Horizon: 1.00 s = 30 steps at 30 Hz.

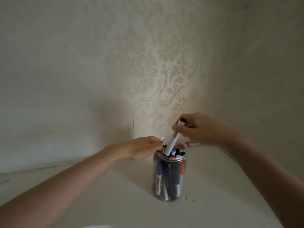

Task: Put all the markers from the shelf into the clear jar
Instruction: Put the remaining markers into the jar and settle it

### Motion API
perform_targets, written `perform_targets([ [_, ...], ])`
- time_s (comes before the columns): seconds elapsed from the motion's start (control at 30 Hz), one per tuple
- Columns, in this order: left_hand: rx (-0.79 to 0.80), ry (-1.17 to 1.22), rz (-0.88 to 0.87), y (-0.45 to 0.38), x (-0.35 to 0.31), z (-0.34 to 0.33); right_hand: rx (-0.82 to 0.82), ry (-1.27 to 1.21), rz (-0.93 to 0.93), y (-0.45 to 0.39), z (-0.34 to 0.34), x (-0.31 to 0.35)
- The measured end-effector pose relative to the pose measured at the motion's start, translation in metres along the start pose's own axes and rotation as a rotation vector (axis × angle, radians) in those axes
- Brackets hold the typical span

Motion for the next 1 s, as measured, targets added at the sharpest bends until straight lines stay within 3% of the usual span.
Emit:
perform_targets([
  [0.23, 0.0, -0.023, -0.041, 0.001, -0.002, -0.003, 0.026, 0.204, 0.057, 0.013, 0.009, 0.008],
  [0.37, -0.005, -0.053, -0.118, -0.001, -0.005, -0.004, 0.027, 0.191, 0.031, 0.018, 0.019, -0.005],
  [0.63, 0.074, 0.118, -0.104, -0.007, -0.009, -0.01, -0.026, 0.091, 0.114, 0.019, 0.022, 0.003],
  [0.77, 0.116, 0.232, -0.01, -0.007, -0.003, -0.015, 0.039, -0.206, 0.125, 0.018, 0.023, 0.001],
  [0.87, 0.119, 0.362, 0.062, -0.009, 0.0, -0.019, 0.118, -0.104, 0.136, 0.015, -0.003, -0.002],
  [1.0, 0.122, 0.278, 0.022, -0.011, -0.002, -0.017, 0.191, 0.052, 0.072, 0.014, -0.037, -0.007],
])
Point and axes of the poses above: each hand's wrist, its own y-axis away from the middle knuckle, its own z-axis out of the back of the hand, x = y × z, the point moved 9 cm from there along -y, towards the middle knuckle, and after that the axes turned 10 degrees about -z, right-handed, at the moved point
